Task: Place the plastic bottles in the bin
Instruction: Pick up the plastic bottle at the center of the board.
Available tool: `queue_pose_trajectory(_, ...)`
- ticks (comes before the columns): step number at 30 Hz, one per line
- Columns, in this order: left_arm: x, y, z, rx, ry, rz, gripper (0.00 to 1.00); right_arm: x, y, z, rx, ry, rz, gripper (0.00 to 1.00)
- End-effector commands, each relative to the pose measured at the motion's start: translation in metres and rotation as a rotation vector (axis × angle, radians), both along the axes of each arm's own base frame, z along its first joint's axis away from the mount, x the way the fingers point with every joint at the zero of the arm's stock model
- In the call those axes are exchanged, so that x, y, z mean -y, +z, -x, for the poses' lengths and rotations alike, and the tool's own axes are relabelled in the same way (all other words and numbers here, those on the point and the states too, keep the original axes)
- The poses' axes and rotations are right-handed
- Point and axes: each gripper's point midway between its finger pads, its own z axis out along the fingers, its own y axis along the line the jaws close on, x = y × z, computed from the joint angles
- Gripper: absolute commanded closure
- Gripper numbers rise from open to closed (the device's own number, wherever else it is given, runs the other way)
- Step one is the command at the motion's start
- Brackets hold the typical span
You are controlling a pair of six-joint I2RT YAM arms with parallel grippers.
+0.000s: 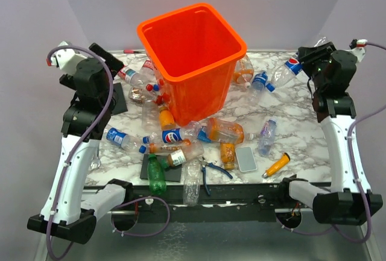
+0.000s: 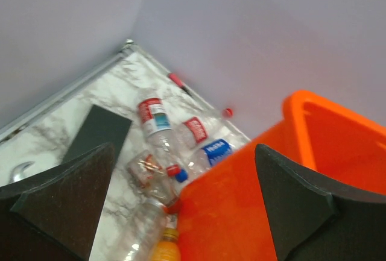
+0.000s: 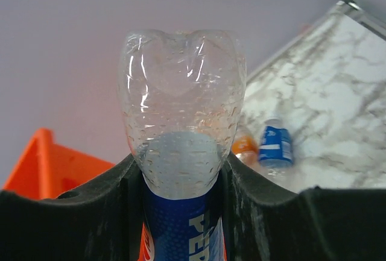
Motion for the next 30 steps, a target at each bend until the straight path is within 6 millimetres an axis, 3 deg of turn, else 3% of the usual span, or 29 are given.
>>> queue_pose_trajectory(1,0.067,0.035,-0.022,0.105,-0.395,-0.029,0.01,-0.046,0.063,0.029,0.164,0.255,-0.008,0.68)
queue_pose_trajectory(4,0.129,0.059,-0.022,0.214,-0.728,-0.021,0.01,-0.084,0.103,0.061,0.318,0.466,0.008,0.67)
queue_pose_trajectory(7,0.185,0.086,-0.006,0.363,-1.045,0.023,0.01,-0.121,0.138,0.098,0.468,0.688,0.022,0.67)
queue_pose_trajectory(12,0.255,0.120,0.045,0.597,-1.462,0.163,0.01,-0.168,0.159,0.151,0.603,1.025,0.005,0.66)
queue_pose_trajectory(16,0.313,0.110,0.081,0.597,-1.670,0.157,0.01,-0.180,0.162,0.182,0.702,1.138,-0.023,0.66)
queue_pose_trajectory(20,0.366,0.087,0.116,0.574,-1.802,0.145,0.01,-0.184,0.167,0.190,0.727,1.153,-0.017,0.66)
queue_pose_trajectory(30,0.432,0.075,0.150,0.575,-1.935,0.113,0.01,-0.190,0.181,0.200,0.813,1.202,-0.139,0.68)
